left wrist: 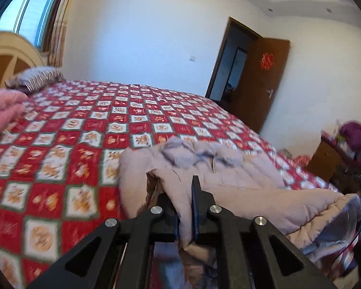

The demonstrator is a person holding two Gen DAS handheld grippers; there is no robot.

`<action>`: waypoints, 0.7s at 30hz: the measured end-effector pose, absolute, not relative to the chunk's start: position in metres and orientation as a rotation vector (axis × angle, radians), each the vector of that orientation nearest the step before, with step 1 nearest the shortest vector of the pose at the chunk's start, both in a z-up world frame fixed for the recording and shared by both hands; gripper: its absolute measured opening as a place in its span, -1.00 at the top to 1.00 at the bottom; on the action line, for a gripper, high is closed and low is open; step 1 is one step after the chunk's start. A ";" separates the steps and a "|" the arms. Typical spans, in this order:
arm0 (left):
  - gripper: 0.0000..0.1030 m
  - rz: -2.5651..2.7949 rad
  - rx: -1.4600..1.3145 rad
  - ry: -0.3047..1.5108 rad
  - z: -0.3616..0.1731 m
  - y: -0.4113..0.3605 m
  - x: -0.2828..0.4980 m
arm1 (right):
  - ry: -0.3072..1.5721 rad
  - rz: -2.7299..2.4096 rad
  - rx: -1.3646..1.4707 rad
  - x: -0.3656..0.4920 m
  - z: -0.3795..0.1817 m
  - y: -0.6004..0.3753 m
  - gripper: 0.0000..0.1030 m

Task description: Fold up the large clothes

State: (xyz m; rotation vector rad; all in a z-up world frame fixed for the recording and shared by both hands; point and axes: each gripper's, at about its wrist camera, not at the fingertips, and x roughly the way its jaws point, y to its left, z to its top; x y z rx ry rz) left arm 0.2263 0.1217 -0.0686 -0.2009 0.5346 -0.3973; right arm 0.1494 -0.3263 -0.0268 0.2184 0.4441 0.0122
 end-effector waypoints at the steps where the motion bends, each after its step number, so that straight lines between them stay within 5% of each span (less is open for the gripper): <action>1: 0.80 -0.398 -0.224 0.540 -0.069 0.122 0.244 | 0.444 0.006 0.214 0.171 -0.025 -0.325 0.96; 8: 0.80 -0.330 -0.237 0.630 -0.089 0.098 0.312 | 0.456 -0.034 0.267 0.238 -0.034 -0.341 0.91; 10: 0.80 -0.342 -0.243 0.650 -0.096 0.095 0.327 | 0.447 -0.053 0.202 0.226 -0.037 -0.349 0.33; 11: 0.80 -0.343 -0.236 0.663 -0.099 0.093 0.333 | 0.445 -0.056 0.175 0.218 -0.039 -0.353 -0.27; 12: 0.80 -0.342 -0.233 0.673 -0.102 0.092 0.339 | 0.432 -0.056 0.148 0.205 -0.041 -0.360 -0.55; 21: 0.80 -0.325 -0.252 0.719 -0.117 0.087 0.358 | 0.632 0.103 -0.019 0.137 -0.099 -0.375 -0.69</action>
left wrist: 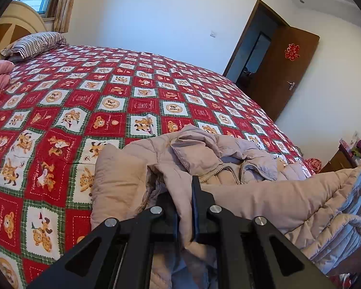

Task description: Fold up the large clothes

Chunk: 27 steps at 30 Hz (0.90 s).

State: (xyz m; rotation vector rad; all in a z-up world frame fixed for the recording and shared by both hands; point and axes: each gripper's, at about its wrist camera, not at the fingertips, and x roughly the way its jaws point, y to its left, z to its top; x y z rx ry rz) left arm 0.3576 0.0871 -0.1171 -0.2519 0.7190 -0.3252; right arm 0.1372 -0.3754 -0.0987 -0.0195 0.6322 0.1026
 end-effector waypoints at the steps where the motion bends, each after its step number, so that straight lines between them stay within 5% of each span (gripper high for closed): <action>1: 0.80 -0.318 -0.253 0.722 -0.116 0.087 0.356 | 0.655 0.140 -0.066 0.135 -0.109 -0.364 -0.73; 11: 0.80 -0.307 -0.216 0.716 -0.101 0.092 0.351 | 0.536 0.274 -0.201 0.148 -0.124 -0.303 -0.77; 13: 0.80 -0.311 -0.230 0.708 -0.097 0.097 0.353 | 0.562 0.304 -0.189 0.162 -0.118 -0.298 -0.17; 14: 0.80 -0.312 -0.239 0.704 -0.095 0.100 0.355 | 0.590 0.316 -0.153 0.172 -0.116 -0.300 0.48; 21: 0.77 -0.307 -0.295 0.697 -0.087 0.106 0.395 | 0.594 0.152 -0.007 0.243 -0.086 -0.320 0.67; 24: 0.49 -0.273 -0.331 0.729 -0.089 0.104 0.426 | 0.618 0.088 -0.009 0.284 -0.080 -0.319 0.68; 27: -0.24 -0.229 -0.381 0.717 -0.095 0.108 0.445 | 0.669 0.008 0.009 0.326 -0.088 -0.326 0.68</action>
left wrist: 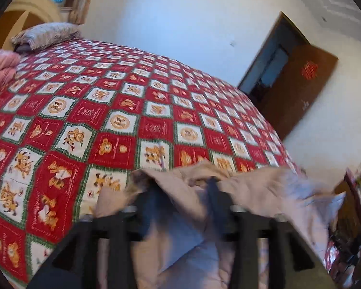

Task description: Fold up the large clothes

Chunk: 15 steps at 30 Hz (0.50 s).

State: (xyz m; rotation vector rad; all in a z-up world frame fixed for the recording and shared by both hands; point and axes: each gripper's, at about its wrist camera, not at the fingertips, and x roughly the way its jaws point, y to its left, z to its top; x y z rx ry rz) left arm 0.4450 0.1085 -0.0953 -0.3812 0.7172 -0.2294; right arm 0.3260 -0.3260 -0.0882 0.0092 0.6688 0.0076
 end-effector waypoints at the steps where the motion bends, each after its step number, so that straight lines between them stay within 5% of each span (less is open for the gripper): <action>1: -0.89 -0.184 -0.373 0.709 -0.096 0.110 0.449 | 0.686 -0.008 0.026 0.338 -0.093 -0.332 0.68; 8: -0.98 -0.042 -0.295 0.648 -0.095 0.111 0.457 | 0.750 -0.114 0.070 0.399 -0.122 -0.340 0.61; 10: -0.98 -0.042 -0.236 0.621 -0.094 0.098 0.450 | 0.743 -0.164 0.076 0.406 -0.122 -0.338 0.48; 12: -0.98 -0.034 -0.148 0.595 -0.094 0.080 0.437 | 0.721 -0.224 0.104 0.407 -0.116 -0.339 0.06; 15: -0.98 -0.042 -0.070 0.570 -0.095 0.058 0.419 | 0.665 -0.253 0.135 0.392 -0.101 -0.337 -0.01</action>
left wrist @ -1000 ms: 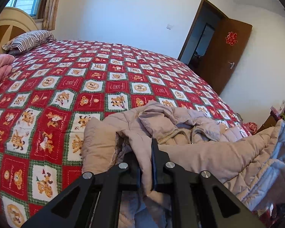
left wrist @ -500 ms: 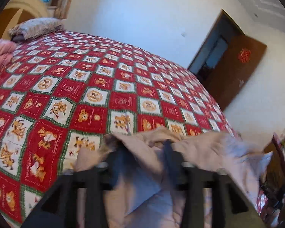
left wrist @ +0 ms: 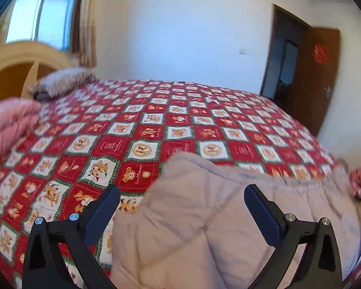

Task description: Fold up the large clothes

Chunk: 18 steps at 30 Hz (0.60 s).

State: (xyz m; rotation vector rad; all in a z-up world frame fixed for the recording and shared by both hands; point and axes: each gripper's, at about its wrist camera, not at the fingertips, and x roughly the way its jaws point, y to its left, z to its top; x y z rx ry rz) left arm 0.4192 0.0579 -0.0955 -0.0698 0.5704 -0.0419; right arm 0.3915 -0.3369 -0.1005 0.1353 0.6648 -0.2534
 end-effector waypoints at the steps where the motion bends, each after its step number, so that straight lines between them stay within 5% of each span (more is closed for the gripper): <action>1: -0.98 -0.044 -0.040 0.553 -0.096 0.049 0.409 | 0.640 -0.265 0.119 0.382 -0.093 -0.330 -0.02; 5: -0.98 -0.052 0.073 0.504 -0.102 0.021 0.394 | 0.540 -0.129 0.099 0.337 -0.078 -0.287 -0.63; 11: -0.98 0.134 0.076 0.644 -0.138 0.034 0.444 | 0.609 0.000 -0.078 0.359 -0.118 -0.215 -0.62; 18: -0.98 0.194 -0.204 0.776 -0.185 0.082 0.476 | 0.701 -0.131 -0.030 0.441 -0.137 -0.245 -0.56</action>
